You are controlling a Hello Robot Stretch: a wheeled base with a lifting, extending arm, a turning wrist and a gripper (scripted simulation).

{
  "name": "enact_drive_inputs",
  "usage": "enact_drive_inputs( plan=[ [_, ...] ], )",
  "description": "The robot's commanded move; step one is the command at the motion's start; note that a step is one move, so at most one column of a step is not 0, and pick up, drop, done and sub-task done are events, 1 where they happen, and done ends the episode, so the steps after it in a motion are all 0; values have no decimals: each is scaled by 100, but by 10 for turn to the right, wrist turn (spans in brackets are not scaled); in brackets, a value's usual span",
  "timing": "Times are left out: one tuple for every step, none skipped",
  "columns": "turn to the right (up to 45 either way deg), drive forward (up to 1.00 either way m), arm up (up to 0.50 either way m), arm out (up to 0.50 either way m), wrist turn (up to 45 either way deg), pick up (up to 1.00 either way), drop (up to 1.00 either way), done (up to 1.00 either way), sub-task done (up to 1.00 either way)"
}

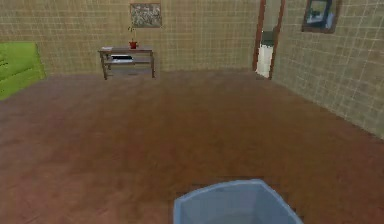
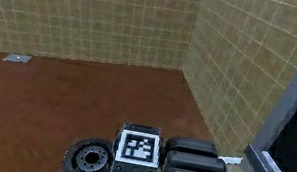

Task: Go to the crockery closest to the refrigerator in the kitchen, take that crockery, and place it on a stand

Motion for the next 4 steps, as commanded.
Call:
enact_drive_inputs(
  plan=[
    [450,0,0,0,0,0,0,0,0],
    [450,0,0,0,0,0,0,0,0],
    [450,0,0,0,0,0,0,0,0],
    [60,0,0,0,0,0,0,0,0]
  ],
)
